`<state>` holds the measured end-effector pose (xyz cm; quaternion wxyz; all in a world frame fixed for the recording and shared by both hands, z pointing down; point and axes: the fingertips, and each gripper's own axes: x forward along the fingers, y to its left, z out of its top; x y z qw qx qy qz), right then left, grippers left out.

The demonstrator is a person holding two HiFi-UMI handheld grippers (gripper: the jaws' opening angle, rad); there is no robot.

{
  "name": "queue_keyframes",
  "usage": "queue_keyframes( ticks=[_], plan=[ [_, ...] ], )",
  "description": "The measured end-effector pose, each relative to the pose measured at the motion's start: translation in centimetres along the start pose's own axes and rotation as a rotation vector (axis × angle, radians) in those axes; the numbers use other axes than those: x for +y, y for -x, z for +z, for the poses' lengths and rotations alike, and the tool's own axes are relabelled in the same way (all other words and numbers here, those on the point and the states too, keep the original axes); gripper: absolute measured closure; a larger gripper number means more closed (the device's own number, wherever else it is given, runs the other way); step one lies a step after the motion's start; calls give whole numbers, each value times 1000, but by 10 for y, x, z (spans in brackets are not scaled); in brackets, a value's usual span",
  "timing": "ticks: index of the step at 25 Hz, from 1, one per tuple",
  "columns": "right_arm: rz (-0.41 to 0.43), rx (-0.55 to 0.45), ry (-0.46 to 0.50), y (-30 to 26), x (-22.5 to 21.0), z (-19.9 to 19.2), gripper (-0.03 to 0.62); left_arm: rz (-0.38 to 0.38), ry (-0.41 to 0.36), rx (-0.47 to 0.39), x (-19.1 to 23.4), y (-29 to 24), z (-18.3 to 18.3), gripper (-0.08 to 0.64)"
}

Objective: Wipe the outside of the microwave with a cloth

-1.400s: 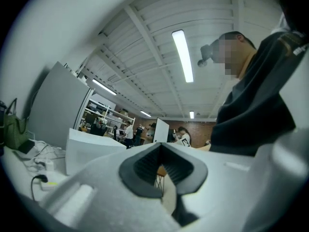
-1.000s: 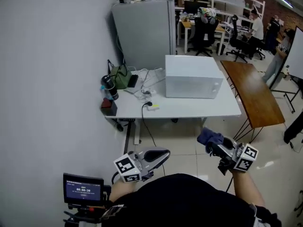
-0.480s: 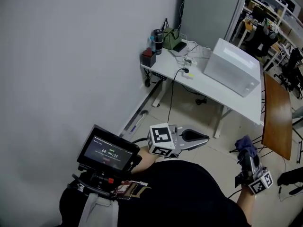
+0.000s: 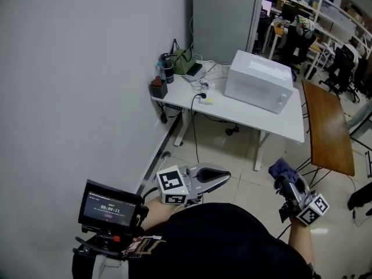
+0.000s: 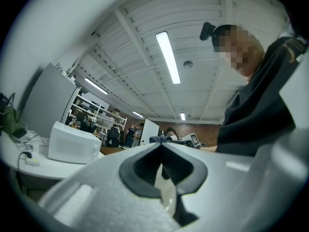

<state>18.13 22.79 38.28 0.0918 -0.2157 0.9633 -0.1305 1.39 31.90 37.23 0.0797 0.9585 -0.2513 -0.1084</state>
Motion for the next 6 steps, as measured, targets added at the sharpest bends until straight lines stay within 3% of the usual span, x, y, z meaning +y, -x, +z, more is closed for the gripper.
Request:
queue_keyframes(
  ticks=[6],
  plan=[
    [71, 50, -11, -28, 18, -21, 492, 65, 9, -13, 5, 27, 0, 555]
  ],
)
